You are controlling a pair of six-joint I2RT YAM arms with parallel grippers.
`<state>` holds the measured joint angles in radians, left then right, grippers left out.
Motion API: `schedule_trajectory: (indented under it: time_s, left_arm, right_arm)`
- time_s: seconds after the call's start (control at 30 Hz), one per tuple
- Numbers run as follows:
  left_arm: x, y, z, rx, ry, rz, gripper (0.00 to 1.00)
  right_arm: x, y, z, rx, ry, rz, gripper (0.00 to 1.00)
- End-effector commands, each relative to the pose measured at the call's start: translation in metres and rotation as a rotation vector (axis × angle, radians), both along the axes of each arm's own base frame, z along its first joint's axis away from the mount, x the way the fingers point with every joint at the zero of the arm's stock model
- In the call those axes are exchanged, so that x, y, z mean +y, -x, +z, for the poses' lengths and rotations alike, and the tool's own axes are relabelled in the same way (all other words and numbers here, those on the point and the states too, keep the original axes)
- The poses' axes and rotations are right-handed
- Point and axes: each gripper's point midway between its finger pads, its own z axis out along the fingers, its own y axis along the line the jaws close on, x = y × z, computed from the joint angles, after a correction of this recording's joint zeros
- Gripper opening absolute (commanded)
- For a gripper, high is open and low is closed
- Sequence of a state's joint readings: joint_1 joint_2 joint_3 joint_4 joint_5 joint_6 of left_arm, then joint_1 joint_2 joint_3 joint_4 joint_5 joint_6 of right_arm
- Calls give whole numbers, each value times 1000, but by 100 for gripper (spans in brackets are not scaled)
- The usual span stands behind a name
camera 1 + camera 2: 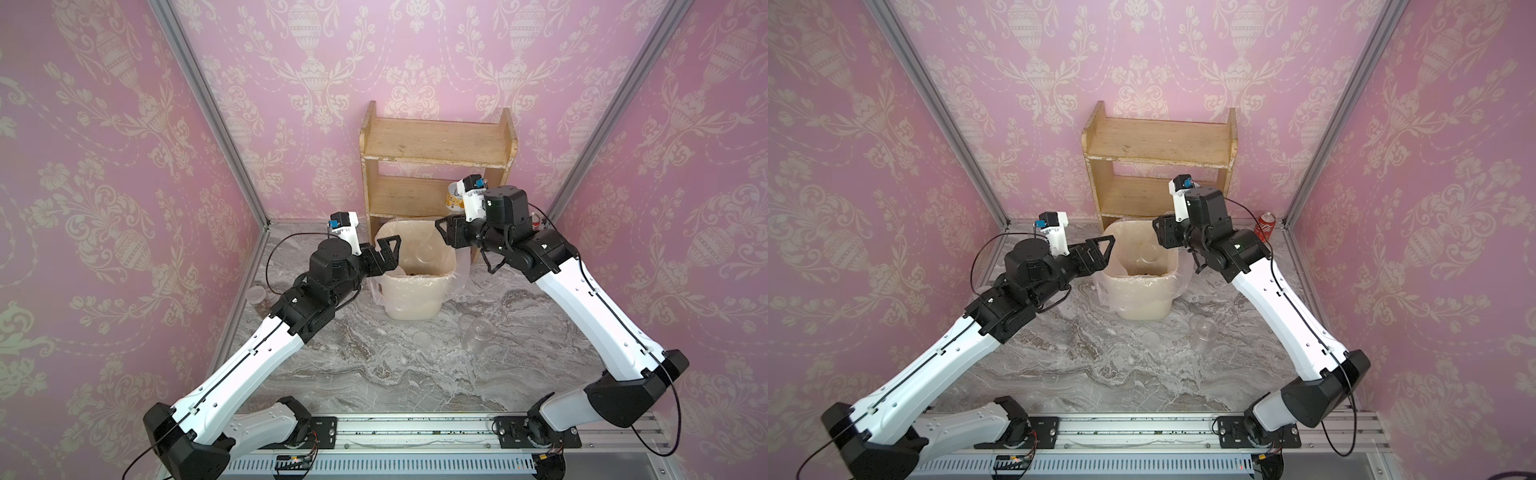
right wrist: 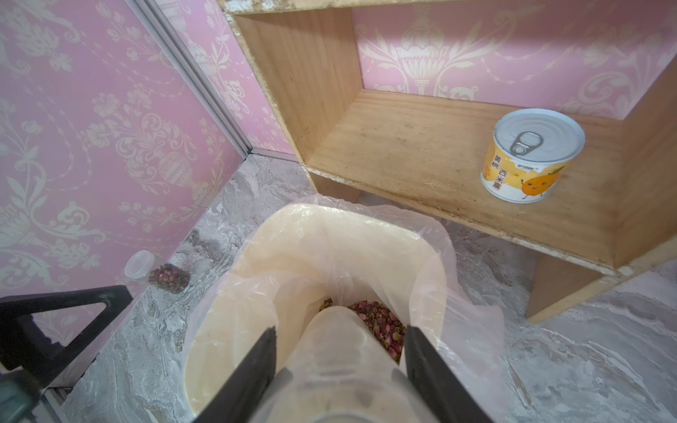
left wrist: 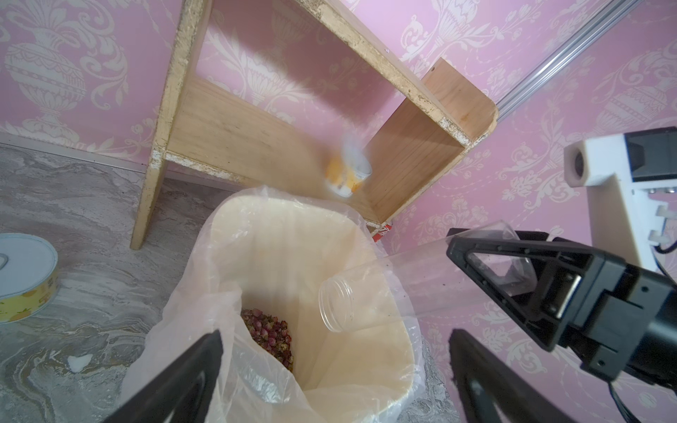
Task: Empty the moldy dried flower tea in the jars
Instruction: Pour the moldy dried flower tea into the trash bin.
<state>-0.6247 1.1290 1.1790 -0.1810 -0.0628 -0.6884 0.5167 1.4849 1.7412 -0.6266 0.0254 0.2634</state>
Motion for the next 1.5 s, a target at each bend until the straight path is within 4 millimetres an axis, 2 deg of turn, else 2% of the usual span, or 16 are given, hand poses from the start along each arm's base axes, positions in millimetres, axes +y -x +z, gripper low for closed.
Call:
schedule_trajectory:
  time_s: [0.0, 0.1, 0.2, 0.27, 0.47, 0.63, 0.7, 0.83, 0.9, 0.97, 1.03, 1.17, 1.23, 1.33, 1.4, 1.47]
  left_arm:
    - [5, 0, 4, -28, -12, 14, 99]
    - [5, 0, 4, -29, -12, 13, 99]
    - [5, 0, 4, -29, -11, 14, 99]
    - [5, 0, 5, -30, -9, 11, 99]
    - [5, 1, 4, -32, -11, 13, 99]
    - [5, 0, 4, -31, -11, 11, 99]
    - [5, 1, 5, -33, -10, 11, 99]
    - [5, 1, 5, -36, -10, 13, 99]
    - [5, 0, 4, -33, -12, 11, 99]
    - [4, 0, 3, -30, -13, 10, 99]
    - [4, 0, 3, -30, -14, 8, 99]
    - [6, 0, 4, -35, -13, 14, 99]
    - [6, 1, 4, -35, -12, 14, 99]
    - [4, 0, 4, -33, -11, 8, 99]
    - [4, 0, 4, -33, -8, 7, 99]
    - [4, 0, 4, -33, -7, 8, 99]
  right_arm:
    - [-2, 3, 17, -89, 116, -40, 25]
    - [-2, 3, 12, -52, 185, -50, 25]
    - [17, 9, 22, -21, -89, 64, 26]
    - [19, 9, 29, -40, -177, 77, 26]
    - [-5, -4, 11, -57, 202, -80, 26]
    - [23, 6, 27, -31, -169, 84, 26]
    - [17, 5, 27, -61, -97, 41, 26]
    - [0, -3, 10, -61, 228, -73, 26]
    - [13, 2, 8, -9, 134, 7, 26]
    - [27, 7, 17, 5, -80, 93, 27]
    - [26, 8, 28, -36, -172, 92, 27]
    - [2, 1, 18, -101, 173, -61, 27]
    - [-2, -1, 12, -64, 230, -79, 27]
    - [17, 8, 22, -28, -35, 50, 27]
    - [18, 9, 31, -50, -202, 73, 28]
    - [11, 8, 30, -84, -124, 31, 27]
